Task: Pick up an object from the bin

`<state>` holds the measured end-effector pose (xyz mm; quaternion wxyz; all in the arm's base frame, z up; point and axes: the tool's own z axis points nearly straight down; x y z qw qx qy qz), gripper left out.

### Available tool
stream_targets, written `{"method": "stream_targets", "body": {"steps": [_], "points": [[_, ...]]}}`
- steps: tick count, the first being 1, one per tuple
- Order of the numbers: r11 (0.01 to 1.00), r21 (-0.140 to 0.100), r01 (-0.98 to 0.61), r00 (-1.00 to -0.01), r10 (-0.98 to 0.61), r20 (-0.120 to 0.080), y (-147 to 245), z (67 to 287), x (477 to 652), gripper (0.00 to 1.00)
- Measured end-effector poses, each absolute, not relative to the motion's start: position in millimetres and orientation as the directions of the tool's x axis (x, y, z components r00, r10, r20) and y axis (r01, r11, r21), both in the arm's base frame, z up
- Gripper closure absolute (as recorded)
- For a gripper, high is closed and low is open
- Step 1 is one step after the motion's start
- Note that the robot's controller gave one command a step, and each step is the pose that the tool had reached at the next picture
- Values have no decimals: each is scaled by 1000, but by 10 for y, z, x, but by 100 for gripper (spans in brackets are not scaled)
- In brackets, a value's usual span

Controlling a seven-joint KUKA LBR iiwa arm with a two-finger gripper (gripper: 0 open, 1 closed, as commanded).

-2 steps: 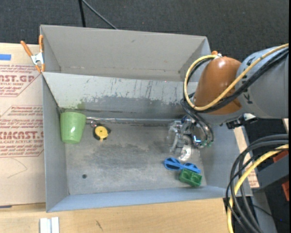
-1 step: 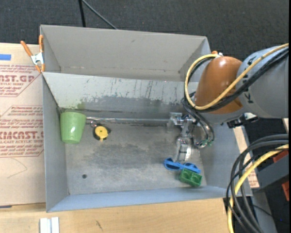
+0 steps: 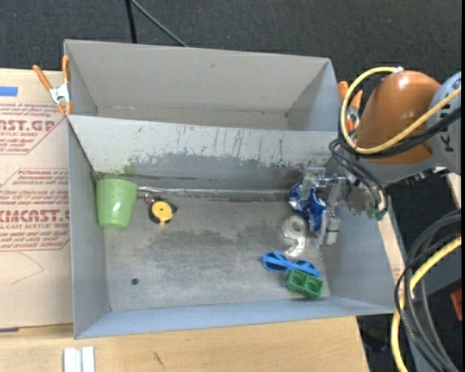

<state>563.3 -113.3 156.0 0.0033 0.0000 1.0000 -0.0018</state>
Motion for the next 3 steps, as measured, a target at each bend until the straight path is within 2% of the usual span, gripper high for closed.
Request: {"method": "stream_targets", "body": {"steps": [1, 2, 3], "points": [[976, 2, -218, -976, -218, -4, -1340, 692, 5780, 0], [976, 1, -216, -976, -216, -3, -1351, 699, 5778, 100], [973, -4, -230, -973, -230, -9, -1061, 2290, 5314, 100]]}}
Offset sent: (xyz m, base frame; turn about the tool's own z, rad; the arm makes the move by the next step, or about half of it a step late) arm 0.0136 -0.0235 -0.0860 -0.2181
